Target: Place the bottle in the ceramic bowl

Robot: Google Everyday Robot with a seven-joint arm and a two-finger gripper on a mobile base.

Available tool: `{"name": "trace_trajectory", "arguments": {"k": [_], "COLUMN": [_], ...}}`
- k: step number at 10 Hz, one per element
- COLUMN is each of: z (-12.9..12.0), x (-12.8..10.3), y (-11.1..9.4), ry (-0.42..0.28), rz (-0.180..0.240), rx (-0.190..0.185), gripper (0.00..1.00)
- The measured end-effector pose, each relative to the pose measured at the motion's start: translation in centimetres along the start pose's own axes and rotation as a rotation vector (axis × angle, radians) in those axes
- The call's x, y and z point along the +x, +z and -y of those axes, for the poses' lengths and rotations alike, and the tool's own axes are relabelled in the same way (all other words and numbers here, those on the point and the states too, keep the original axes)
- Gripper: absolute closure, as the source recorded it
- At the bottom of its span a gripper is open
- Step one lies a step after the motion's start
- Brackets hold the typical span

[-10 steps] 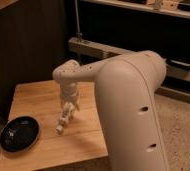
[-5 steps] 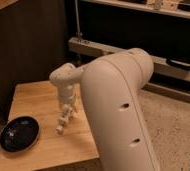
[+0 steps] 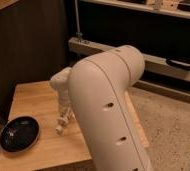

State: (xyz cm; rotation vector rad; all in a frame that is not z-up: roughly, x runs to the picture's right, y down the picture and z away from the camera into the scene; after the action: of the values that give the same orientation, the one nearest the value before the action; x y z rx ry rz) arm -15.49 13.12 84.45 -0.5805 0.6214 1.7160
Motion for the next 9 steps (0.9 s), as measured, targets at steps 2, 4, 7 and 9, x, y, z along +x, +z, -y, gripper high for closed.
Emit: {"name": "trace_trajectory", "arguments": {"k": [2,4,7,9], "z": [0.0,-0.4,-0.7,-0.6], "x": [0.0,-0.2,-0.4,-0.4], "y": [0.5,0.6,1.0,1.4], "ry": [0.002,-0.001,-0.009,-0.014], "rz": [-0.002,-0.002,-0.009,-0.015], "rx": [0.002,-0.001,0.0,-0.002], "gripper": [0.35,0.35,0.35,0.35]}}
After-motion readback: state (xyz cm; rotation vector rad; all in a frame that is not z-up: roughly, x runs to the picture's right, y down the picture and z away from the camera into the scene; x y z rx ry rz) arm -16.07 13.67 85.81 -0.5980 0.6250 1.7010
